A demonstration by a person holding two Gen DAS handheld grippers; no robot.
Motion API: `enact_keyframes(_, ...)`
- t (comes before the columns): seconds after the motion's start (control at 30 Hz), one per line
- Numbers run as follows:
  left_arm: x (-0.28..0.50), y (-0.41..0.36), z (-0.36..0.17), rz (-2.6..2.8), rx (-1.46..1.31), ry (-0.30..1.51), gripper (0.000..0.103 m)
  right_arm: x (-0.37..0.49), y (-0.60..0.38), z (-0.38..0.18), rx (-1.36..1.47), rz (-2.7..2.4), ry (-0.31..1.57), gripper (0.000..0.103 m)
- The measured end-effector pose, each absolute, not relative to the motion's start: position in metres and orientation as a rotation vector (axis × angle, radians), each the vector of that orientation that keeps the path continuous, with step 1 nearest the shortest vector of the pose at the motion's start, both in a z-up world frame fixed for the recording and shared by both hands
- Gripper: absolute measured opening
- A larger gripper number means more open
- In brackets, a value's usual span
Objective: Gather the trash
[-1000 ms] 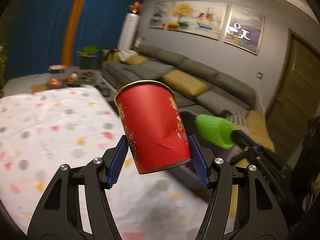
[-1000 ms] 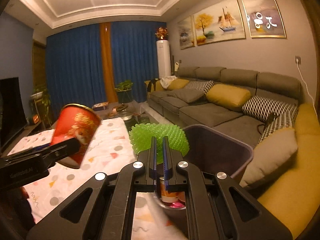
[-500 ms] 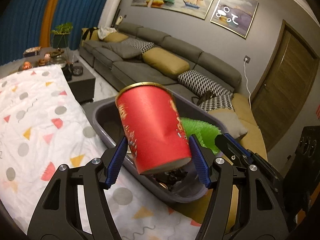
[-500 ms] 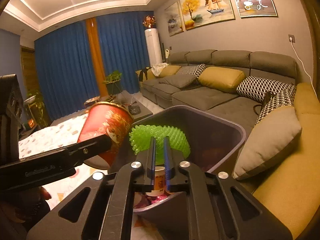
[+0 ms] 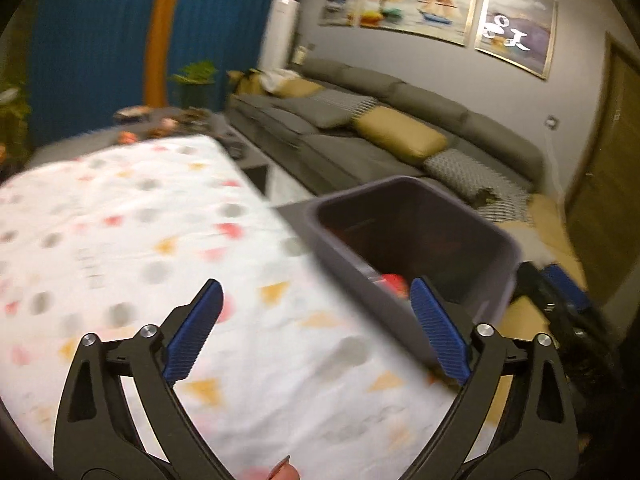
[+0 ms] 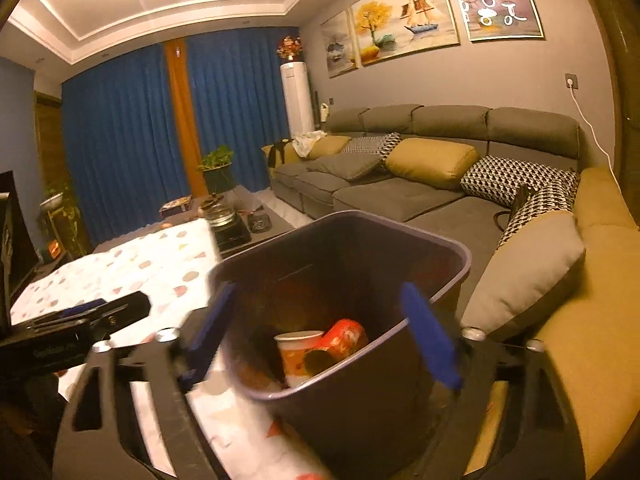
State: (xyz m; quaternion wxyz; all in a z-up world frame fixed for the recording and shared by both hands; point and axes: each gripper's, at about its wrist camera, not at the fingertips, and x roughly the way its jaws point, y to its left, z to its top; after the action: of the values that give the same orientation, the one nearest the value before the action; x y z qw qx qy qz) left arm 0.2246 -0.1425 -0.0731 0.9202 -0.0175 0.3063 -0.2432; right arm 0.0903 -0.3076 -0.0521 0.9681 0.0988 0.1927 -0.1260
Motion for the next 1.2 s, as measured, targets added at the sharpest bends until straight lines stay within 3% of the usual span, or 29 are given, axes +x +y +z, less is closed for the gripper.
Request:
enact_keyframes(0.1,0.202,-0.110,-0.068,-0.401,-0.028,0.601,0.097,0.084,-0.291,-0.050,0.177,-0.249,0.405,0.098)
enact_keyframes(0.47,0.115,-0.023,-0.046,-0.156,0.003,0.508,0.097,0.043,-0.220,-0.033,0.101,-0.222,0.385,0.098)
enact_keyframes(1.2,0.025,0.033,-0.023,-0.086,-0.035,0.422,0.097,-0.034,-0.165,-0.002,0.072,-0.156,0.299,0.097)
